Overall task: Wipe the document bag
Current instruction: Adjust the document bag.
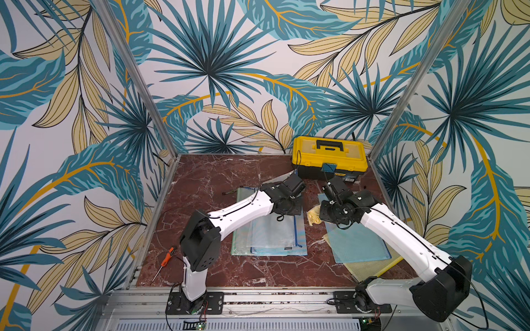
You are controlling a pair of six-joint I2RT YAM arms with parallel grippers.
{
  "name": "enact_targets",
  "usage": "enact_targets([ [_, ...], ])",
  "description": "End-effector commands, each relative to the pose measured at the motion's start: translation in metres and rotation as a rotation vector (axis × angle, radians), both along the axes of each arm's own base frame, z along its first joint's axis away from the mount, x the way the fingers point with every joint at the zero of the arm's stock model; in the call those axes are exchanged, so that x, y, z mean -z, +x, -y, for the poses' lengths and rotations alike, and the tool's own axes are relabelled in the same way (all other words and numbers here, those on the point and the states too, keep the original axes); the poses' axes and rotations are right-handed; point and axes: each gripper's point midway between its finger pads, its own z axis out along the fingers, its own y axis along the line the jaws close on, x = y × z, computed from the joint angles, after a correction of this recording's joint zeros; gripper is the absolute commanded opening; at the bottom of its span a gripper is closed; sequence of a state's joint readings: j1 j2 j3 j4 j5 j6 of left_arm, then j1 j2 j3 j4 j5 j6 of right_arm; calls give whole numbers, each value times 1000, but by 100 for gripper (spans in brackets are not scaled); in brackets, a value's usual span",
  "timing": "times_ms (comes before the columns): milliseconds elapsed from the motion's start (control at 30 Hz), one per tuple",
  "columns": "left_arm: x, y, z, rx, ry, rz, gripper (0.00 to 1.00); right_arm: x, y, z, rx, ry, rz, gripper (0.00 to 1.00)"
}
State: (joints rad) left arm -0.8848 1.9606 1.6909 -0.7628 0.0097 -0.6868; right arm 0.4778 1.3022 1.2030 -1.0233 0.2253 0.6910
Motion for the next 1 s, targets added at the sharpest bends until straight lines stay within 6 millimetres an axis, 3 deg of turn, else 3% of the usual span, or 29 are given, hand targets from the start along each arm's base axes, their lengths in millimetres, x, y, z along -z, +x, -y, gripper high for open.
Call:
enact_targets([
  [0,1,-1,30,22,-45,-12,10,2,-16,27,9,-119,-43,0],
  [33,4,1,32,19,-45,-15,16,1,-18,29,11,-122,-44,0],
  [167,-10,12,29,-12,-57,39,72,7,-19,20,-8,-74,-61,0],
  [200,-18,15,24,-19,-64,62,81,12,-19,13,-18,-47,-79,0],
  [267,-32,21,8,-37,-75,95,88,26,-18,0,-30,6,-122,0],
  [333,-38,26,-17,-61,-78,114,90,40,-16,-13,-44,46,-151,0],
  [433,-31,27,-68,-99,-54,115,91,55,-7,-36,-87,92,-175,0],
  [567,-4,12,-124,-90,-129,64,88,68,7,-65,-148,120,-201,0],
  [700,21,3,-168,-144,-259,24,88,88,14,-78,-160,122,-252,0],
  [767,26,-2,-175,-125,-280,18,88,97,14,-76,-151,98,-273,0],
  [867,29,-9,-169,-47,-292,6,87,106,12,-75,-146,95,-290,0],
  [967,42,-8,-171,-44,-280,-25,76,111,10,-75,-141,99,-299,0],
])
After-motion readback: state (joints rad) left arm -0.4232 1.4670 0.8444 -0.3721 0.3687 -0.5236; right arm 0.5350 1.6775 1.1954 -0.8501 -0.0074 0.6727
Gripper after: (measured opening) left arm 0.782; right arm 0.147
